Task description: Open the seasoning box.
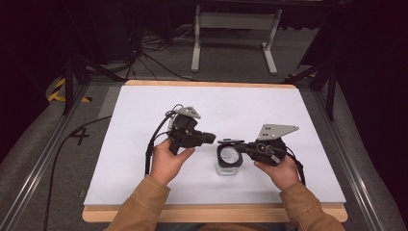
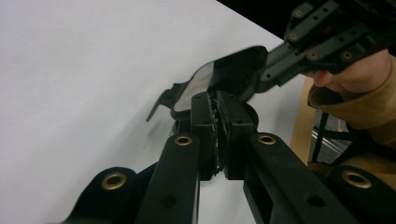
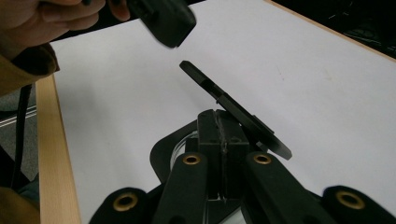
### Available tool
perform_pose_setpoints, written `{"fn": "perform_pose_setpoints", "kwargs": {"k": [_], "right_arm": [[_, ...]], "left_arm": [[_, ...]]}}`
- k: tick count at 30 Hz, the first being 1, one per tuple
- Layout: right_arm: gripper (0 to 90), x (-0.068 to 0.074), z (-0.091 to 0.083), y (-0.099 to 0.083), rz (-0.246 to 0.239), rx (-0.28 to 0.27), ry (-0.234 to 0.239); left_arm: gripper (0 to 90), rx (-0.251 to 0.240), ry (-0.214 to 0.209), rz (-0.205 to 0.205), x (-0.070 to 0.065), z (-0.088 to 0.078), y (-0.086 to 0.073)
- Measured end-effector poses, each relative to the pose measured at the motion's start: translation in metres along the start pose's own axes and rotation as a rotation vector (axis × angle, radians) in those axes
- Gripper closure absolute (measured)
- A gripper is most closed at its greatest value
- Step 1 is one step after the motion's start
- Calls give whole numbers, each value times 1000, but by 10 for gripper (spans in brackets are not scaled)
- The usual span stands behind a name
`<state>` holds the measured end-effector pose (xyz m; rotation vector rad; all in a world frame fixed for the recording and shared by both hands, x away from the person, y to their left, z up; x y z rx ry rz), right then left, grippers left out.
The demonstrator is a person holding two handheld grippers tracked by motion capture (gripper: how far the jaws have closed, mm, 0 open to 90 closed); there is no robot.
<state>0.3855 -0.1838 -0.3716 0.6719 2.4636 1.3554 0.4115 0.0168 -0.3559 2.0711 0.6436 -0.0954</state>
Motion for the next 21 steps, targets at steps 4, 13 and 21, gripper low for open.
{"fn": "perform_pose_setpoints", "kwargs": {"k": [4,13,21], "right_arm": [[895,-3,2,4,5,-12,-7],[895,-11,4,9,23,-36,-12],[895,-21,5,11,64,-66,-20]], "left_arm": [[861,17,-10,30,-9,7,-4],[871,79,-33,44,-16,34,-19],[871,136,-78,61,-21,52,-25]]}}
Point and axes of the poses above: each handheld gripper's, and its own axes: z roughly forward along the jaws, y roughly out of its top, x roughly to its left, the point moved 5 cm from there along z, roughly forward along the jaws
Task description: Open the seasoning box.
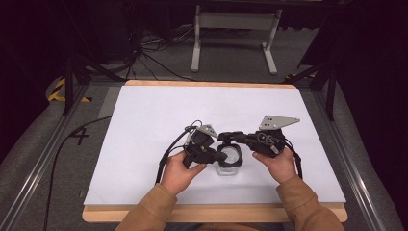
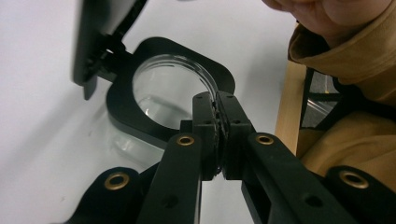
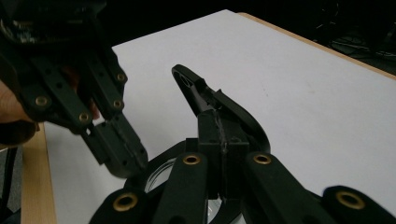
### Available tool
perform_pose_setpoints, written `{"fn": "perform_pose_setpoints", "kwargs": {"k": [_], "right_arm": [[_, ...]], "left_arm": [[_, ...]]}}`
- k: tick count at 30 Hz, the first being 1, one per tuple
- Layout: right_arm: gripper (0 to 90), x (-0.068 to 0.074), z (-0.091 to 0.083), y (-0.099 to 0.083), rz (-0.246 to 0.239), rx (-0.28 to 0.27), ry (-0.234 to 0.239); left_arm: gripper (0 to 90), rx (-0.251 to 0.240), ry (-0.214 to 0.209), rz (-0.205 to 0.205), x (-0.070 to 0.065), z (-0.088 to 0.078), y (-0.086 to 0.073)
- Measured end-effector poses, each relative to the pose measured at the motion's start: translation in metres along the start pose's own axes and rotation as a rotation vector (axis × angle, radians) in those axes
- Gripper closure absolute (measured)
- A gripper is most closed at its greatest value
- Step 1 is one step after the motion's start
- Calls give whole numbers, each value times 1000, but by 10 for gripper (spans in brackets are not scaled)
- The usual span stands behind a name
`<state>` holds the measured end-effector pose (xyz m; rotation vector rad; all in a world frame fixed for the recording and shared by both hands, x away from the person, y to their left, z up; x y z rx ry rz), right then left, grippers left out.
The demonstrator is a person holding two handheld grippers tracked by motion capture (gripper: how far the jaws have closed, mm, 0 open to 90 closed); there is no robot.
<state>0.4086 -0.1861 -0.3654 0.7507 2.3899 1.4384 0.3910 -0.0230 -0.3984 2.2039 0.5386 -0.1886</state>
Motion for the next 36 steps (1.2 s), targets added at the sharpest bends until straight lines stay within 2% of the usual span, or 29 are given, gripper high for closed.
{"fn": "perform_pose_setpoints", "kwargs": {"k": [5,7,11,16,18,26,28,31,34,36], "right_arm": [[895,-5,2,2,14,-17,-9],[895,-7,4,3,18,-20,-13],[895,-11,8,4,22,-26,-28],[895,-19,11,4,70,-51,-14],[895,-20,13,4,73,-55,-20],[896,-24,18,3,52,-60,-84],[895,-23,18,3,41,-59,-97],[894,-21,16,3,55,-56,-93],[894,-19,7,0,60,-57,-83],[894,-19,0,-5,52,-40,-88]], "left_arm": [[874,23,10,2,-1,6,-2],[877,19,7,-3,-2,6,-2],[893,22,30,18,-2,7,-1],[895,26,37,24,-3,7,-1],[895,25,36,24,-3,7,-1],[897,15,24,29,-2,7,-2],[896,16,24,28,-2,7,-2],[894,17,21,18,-2,7,-2],[862,12,28,12,1,4,-1],[858,10,33,5,2,1,-1]]}}
Point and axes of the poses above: each handheld gripper's, and its own axes: z roughly forward along the jaws, y roughly out of its top, x roughly to its left, the point moved 5 cm from there along z, roughly forward along the jaws
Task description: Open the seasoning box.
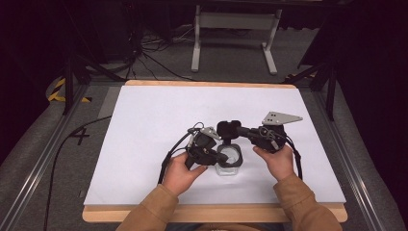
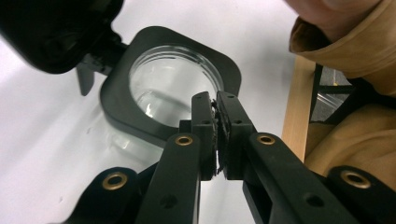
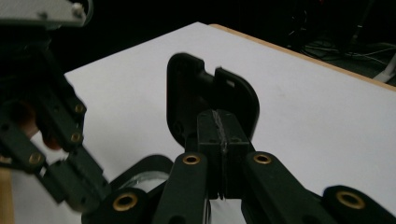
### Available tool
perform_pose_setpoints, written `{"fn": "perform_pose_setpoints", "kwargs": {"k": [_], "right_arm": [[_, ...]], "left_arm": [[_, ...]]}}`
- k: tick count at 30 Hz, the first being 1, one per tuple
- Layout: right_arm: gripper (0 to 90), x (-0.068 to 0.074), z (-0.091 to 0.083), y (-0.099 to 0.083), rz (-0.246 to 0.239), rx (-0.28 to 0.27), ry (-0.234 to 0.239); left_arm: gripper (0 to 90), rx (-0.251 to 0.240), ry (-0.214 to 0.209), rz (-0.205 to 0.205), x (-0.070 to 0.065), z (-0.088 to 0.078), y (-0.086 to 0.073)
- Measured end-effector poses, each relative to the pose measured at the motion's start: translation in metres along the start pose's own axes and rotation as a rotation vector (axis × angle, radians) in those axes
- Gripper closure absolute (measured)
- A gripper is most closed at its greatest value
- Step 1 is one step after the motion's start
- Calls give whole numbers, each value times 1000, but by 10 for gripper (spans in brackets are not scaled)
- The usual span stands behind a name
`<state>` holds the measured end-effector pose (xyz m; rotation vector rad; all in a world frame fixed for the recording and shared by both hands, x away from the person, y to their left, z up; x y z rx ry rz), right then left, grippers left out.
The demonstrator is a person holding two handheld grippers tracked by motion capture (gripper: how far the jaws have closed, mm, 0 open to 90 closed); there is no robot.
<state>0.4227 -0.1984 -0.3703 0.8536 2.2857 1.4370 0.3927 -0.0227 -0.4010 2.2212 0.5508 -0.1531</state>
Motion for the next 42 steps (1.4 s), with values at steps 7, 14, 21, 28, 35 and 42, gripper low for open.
{"fn": "perform_pose_setpoints", "kwargs": {"k": [7,14,21,28,35,42], "right_arm": [[895,-2,-11,-30,19,113,-7],[895,9,-8,-68,37,257,-5],[896,20,1,-88,13,350,23],[896,24,4,-90,5,370,29],[896,28,6,-92,-3,394,54],[893,15,-5,-85,5,350,-5]], "left_arm": [[850,-33,37,-22,11,-15,3],[846,-27,49,-71,25,-20,3],[845,-14,53,-81,28,-19,2],[846,-10,54,-87,29,-18,1],[846,-16,58,-87,30,-20,1],[800,-33,87,-95,35,-27,0]]}}
Point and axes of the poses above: each handheld gripper's, and its own axes: z roughly forward along the jaws, y roughly out of its top, x roughly to its left, the point moved 5 cm from there along z, roughly forward along the jaws
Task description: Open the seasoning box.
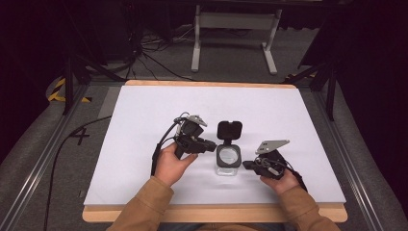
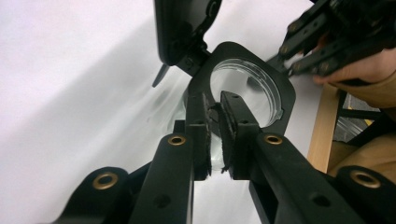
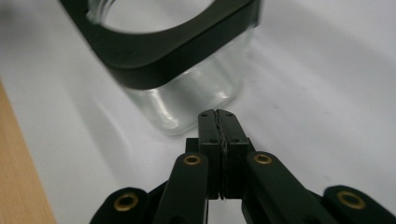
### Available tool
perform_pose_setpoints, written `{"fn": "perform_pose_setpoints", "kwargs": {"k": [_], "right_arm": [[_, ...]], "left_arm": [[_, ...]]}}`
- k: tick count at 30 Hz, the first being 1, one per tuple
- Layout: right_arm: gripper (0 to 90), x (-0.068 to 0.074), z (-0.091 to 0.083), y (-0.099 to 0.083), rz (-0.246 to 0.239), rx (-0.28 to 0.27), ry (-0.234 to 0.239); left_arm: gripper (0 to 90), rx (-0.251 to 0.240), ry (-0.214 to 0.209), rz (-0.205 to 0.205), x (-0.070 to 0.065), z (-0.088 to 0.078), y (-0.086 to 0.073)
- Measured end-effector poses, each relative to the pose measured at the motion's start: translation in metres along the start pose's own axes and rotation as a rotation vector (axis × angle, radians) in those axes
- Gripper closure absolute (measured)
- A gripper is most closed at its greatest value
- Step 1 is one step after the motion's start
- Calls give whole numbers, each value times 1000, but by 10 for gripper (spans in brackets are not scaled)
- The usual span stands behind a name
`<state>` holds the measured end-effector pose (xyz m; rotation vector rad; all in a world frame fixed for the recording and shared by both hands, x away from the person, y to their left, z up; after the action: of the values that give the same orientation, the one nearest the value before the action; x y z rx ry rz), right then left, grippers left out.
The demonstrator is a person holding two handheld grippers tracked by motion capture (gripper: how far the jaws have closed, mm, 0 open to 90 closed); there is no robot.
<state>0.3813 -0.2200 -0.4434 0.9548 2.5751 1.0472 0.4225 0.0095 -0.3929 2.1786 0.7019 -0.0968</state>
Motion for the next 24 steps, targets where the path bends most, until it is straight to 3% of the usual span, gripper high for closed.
{"fn": "perform_pose_setpoints", "kwargs": {"k": [4,11,13,14,18,23,24], "right_arm": [[875,-17,-19,4,50,-75,-41],[853,-57,-48,1,109,-134,-151],[832,-70,-55,-3,131,-138,-189],[832,-70,-55,-3,131,-138,-189],[794,-98,-65,-16,199,-135,-241],[754,-118,-67,-29,242,-124,-281],[738,-121,-67,-31,249,-124,-284]], "left_arm": [[741,-17,48,-4,9,-9,-2],[649,-61,169,-6,36,-31,-16],[628,-65,201,-2,43,-36,-21],[622,-65,201,-2,43,-36,-21],[596,-92,242,-37,64,-47,-34],[571,-97,297,-53,84,-55,-47],[564,-100,297,-82,87,-56,-50]]}}
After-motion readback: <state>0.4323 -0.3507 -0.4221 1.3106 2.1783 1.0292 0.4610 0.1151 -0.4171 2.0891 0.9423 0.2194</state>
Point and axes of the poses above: each handheld gripper's, and its own axes: z roughly forward along the jaws, y roughly out of its top, x roughly to its left, the point moved 5 cm from there along z, roughly forward along the jaws
